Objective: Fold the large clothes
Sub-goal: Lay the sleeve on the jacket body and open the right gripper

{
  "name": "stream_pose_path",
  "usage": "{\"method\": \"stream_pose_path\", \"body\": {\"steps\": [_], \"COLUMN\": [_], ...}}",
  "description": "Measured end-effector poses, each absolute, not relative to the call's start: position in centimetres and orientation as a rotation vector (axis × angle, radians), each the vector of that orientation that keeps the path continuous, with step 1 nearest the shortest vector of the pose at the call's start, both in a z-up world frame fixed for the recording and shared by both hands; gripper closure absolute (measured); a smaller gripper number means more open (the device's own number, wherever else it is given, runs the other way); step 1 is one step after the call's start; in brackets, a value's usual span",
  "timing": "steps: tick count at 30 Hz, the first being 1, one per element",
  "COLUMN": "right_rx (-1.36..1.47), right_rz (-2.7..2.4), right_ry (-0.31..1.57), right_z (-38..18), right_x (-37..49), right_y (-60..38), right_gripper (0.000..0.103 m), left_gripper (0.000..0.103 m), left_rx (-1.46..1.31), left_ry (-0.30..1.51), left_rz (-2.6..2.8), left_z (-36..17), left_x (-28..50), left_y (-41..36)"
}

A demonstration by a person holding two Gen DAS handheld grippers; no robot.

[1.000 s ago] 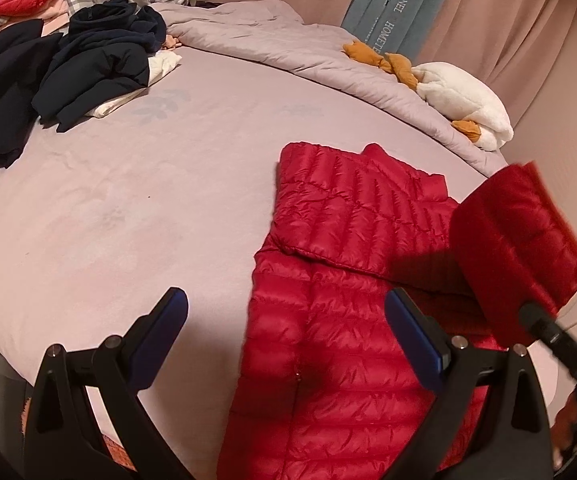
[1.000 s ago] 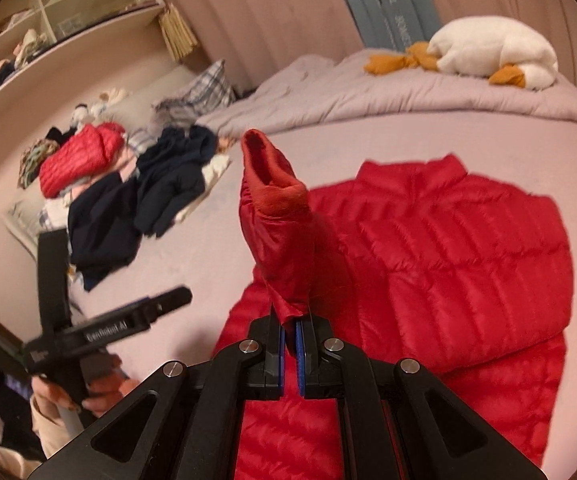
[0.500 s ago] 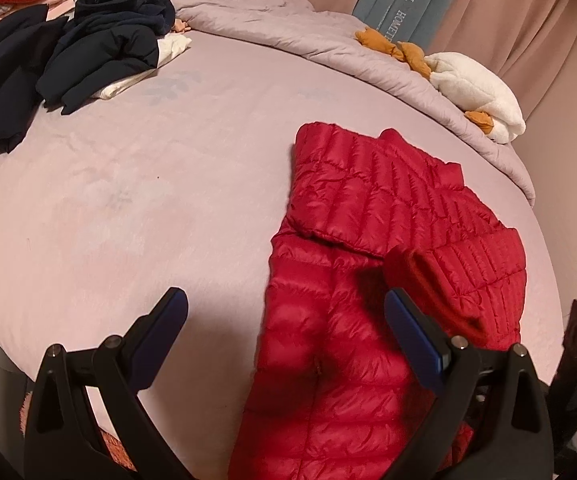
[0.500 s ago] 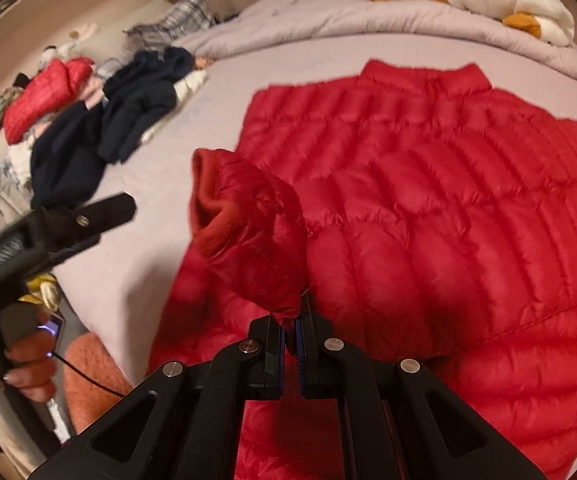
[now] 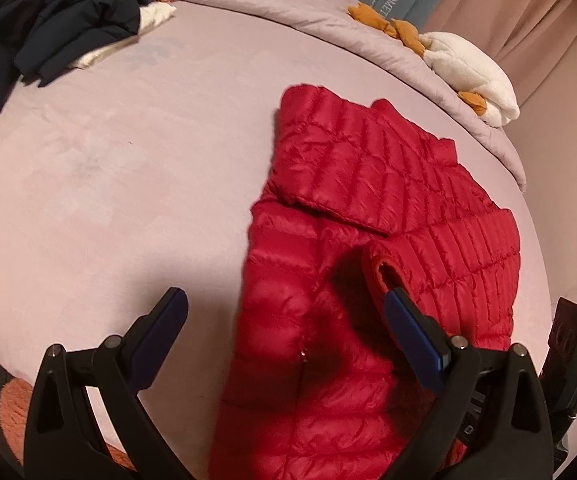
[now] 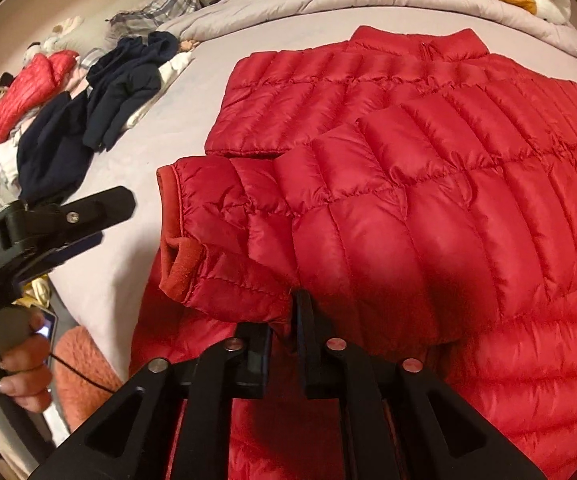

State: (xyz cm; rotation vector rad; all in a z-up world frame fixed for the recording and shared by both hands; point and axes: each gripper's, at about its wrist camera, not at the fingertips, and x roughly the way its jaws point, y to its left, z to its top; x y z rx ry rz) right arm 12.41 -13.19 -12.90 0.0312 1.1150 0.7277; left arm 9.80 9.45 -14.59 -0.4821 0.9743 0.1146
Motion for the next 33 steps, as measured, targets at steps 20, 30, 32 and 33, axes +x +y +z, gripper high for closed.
{"method": "stream_pose_path", "body": {"steps": [20,30,32,33], "right_rx": [0.119,0.163,0.166,0.171], "right_rz": [0.517,0.463,0.449,0.442], "right_ry": [1.053,1.036,1.025,1.019], "right_z": [-12.2,-12.0,-11.8,-11.7], "right_x": [12.3,12.3,12.4,12.5], "right_y": [-20.0,-22.0,-22.3,-22.5], "right_gripper": [0.049,0.049,0.049,0.049], "left_gripper": [0.028,0.092,0.093,0.093], "left_rx": [-0.533,-0.470,-0.452,-0.436], "left_ry": [1.060,0.947,0.888,0.854], "left_rz": [-0.065,-0.136,-0.148,-0.152], "left_z": [-18.9,-14.5,-12.2,-10.8], "left_x": [11.6,12.7,13.1,13.4], "left_y": [4.8,3.1,3.5,3.8]}}
